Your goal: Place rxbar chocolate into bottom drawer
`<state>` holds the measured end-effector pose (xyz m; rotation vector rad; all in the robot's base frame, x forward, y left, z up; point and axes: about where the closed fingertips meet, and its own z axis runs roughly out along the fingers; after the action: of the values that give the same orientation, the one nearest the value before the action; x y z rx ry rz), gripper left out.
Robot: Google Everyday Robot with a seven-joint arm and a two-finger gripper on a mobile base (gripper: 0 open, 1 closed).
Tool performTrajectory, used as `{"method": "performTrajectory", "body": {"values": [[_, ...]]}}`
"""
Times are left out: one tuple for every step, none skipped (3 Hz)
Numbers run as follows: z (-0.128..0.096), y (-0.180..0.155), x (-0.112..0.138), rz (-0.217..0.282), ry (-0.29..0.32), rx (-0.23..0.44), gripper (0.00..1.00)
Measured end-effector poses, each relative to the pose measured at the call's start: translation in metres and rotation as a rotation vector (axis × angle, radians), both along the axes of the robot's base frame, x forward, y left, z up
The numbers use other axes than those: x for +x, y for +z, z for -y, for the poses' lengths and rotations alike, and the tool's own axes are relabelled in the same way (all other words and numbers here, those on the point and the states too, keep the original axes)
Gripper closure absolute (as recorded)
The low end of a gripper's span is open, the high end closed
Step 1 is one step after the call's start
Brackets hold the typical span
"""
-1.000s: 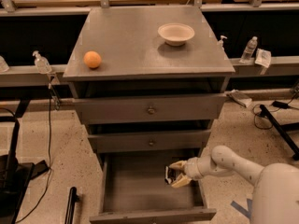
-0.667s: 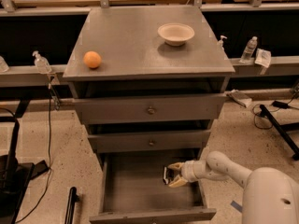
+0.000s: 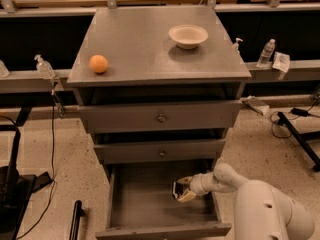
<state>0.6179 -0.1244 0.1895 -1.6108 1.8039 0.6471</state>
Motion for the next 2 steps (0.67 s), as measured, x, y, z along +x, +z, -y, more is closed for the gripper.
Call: {"method": "performTrajectory", "body": {"values": [[-0.0013,-0.0151,0.0017,-0.034,0.019,0.009,0.59],[-0.0021,-0.0152,0.0030,-0.034,0.022,0.011,0.36]]}}
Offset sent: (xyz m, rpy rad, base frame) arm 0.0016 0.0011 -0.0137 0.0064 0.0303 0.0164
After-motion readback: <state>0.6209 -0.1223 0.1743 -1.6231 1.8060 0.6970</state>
